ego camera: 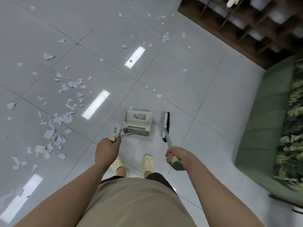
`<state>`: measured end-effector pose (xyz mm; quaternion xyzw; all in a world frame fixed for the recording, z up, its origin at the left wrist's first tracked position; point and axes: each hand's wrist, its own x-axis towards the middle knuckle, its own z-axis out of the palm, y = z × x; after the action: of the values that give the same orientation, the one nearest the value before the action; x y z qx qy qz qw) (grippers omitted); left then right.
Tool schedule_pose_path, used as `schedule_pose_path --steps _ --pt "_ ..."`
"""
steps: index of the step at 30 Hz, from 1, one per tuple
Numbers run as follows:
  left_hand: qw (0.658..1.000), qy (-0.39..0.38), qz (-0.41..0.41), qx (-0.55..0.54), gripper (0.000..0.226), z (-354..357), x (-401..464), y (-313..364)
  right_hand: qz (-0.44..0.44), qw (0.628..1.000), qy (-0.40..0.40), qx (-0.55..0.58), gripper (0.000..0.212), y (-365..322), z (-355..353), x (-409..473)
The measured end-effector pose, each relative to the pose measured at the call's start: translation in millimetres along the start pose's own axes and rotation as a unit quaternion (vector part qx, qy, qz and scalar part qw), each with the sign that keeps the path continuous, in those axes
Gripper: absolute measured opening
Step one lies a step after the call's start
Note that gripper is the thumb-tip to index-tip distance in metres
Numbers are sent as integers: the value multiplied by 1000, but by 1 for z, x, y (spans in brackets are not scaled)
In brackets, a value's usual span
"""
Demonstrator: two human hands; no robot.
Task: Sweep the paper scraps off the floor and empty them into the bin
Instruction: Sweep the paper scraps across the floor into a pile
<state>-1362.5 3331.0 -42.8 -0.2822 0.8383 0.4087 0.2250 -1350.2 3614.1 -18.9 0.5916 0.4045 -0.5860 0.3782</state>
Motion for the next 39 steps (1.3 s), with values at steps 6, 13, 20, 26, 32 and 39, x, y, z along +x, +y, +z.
schedule_pose_path --steps 6,13,20,26,32,39 --pt "994 64 -71 -45 60 -42 -1 -47 56 986 -118 -101 26 14 67 18" --pt "981 122 -111 -98 44 -82 5 -63 34 974 -183 -130 30 -31 142 15" --pt "970 162 -141 -116 41 -88 10 -53 -49 973 -123 -191 22 -36 164 -10" --pt "971 163 -138 -112 43 -67 24 -26 -81 990 -67 -95 24 -83 111 -14" --pt "979 142 -121 -82 52 -19 34 15 -100 993 5 -65 24 -148 49 -4" --pt "987 116 -102 -38 46 37 57 96 -95 984 49 -142 13 -230 2 1"
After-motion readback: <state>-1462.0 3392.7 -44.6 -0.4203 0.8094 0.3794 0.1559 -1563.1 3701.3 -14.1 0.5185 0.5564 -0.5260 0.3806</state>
